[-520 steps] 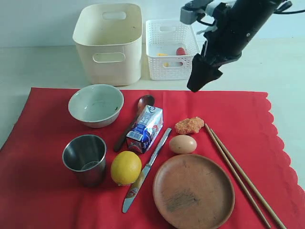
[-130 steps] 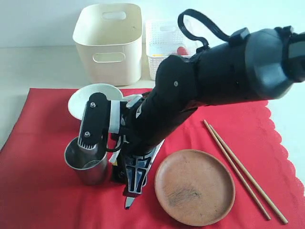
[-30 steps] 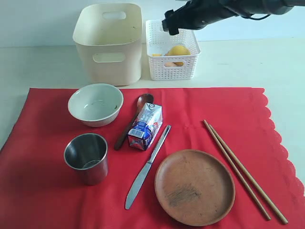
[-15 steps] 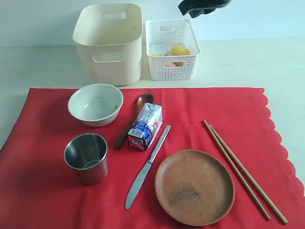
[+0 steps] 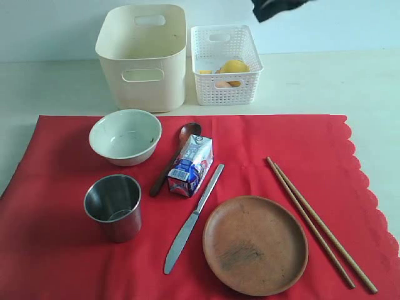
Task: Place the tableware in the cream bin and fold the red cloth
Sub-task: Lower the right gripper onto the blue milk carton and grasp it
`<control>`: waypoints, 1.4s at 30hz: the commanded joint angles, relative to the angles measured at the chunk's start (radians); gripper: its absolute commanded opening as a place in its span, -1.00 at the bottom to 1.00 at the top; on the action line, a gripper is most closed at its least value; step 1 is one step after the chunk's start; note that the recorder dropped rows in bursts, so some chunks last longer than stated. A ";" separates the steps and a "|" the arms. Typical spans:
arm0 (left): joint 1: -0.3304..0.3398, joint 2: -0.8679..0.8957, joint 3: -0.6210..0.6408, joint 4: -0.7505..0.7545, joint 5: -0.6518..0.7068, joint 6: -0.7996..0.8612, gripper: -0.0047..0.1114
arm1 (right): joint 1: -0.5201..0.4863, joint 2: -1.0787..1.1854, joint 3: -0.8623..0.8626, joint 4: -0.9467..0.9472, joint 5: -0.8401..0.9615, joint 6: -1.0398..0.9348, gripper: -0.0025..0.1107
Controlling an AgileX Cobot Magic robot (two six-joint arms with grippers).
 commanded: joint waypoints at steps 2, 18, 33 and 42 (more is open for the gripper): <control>0.002 -0.007 0.003 0.002 -0.013 0.001 -0.92 | -0.003 -0.044 0.194 0.142 0.036 -0.239 -0.96; 0.002 -0.007 0.003 0.002 -0.013 0.001 -0.92 | 0.241 0.014 0.315 0.152 -0.066 -0.630 -0.87; 0.002 -0.007 0.003 0.002 -0.013 0.001 -0.92 | 0.318 0.175 0.315 0.000 -0.313 -0.827 0.43; 0.002 -0.007 0.003 0.002 -0.013 0.001 -0.92 | 0.318 0.236 0.315 -0.018 -0.325 -1.005 0.43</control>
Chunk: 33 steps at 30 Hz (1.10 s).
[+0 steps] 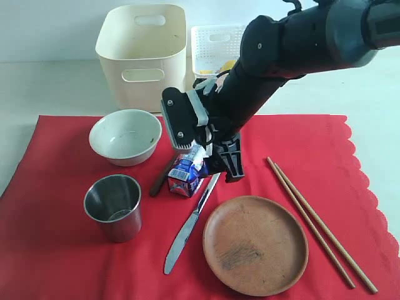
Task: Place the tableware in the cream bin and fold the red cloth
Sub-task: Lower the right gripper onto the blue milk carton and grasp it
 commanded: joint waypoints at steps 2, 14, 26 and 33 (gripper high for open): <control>0.002 -0.007 0.003 0.002 -0.013 0.001 -0.92 | 0.002 0.028 -0.001 0.005 -0.034 -0.068 0.43; 0.002 -0.007 0.003 0.002 -0.013 0.001 -0.92 | 0.002 0.077 -0.002 0.079 -0.058 -0.158 0.43; 0.002 -0.007 0.003 0.002 -0.013 0.001 -0.92 | 0.002 0.118 -0.002 0.079 -0.108 -0.158 0.43; 0.002 -0.007 0.003 0.002 -0.013 0.001 -0.92 | 0.002 0.141 -0.002 0.076 -0.130 -0.186 0.16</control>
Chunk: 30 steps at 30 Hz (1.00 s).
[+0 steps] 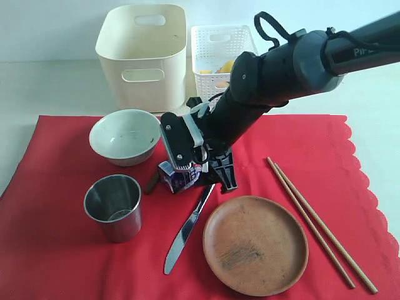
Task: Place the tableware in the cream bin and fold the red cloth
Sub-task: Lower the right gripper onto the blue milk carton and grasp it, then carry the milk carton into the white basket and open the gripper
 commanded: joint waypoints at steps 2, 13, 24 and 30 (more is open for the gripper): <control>0.002 -0.007 0.003 0.002 -0.013 0.001 -0.92 | 0.002 0.010 -0.001 -0.001 -0.001 -0.041 -0.07; 0.002 -0.007 0.003 0.002 -0.013 0.001 -0.92 | 0.002 -0.019 -0.001 -0.044 0.015 -0.038 -0.96; 0.002 -0.007 0.003 0.002 -0.013 0.001 -0.92 | 0.002 -0.133 -0.001 -0.063 0.039 0.026 -0.96; 0.002 -0.007 0.003 0.002 -0.013 0.001 -0.92 | 0.002 -0.185 -0.001 -0.102 0.124 0.054 -0.96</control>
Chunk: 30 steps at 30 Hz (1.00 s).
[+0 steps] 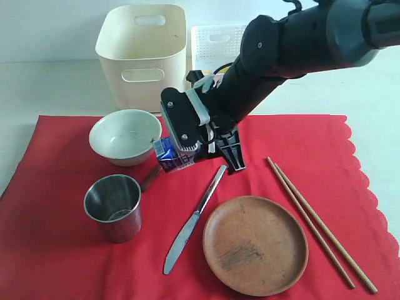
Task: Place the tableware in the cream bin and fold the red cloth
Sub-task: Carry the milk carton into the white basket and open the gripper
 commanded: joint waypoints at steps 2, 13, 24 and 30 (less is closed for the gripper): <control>0.002 -0.007 0.003 0.002 -0.013 0.001 -0.92 | 0.002 -0.054 -0.002 -0.080 0.083 0.091 -0.96; 0.002 -0.007 0.003 0.002 -0.013 0.001 -0.92 | 0.000 -0.116 -0.001 -0.304 0.054 0.465 -0.96; 0.002 -0.007 0.003 0.002 -0.013 0.001 -0.92 | -0.088 -0.145 -0.003 -0.303 -0.136 0.668 -0.96; 0.002 -0.007 0.003 0.002 -0.013 0.001 -0.92 | -0.181 -0.132 -0.003 -0.293 -0.464 0.884 -0.96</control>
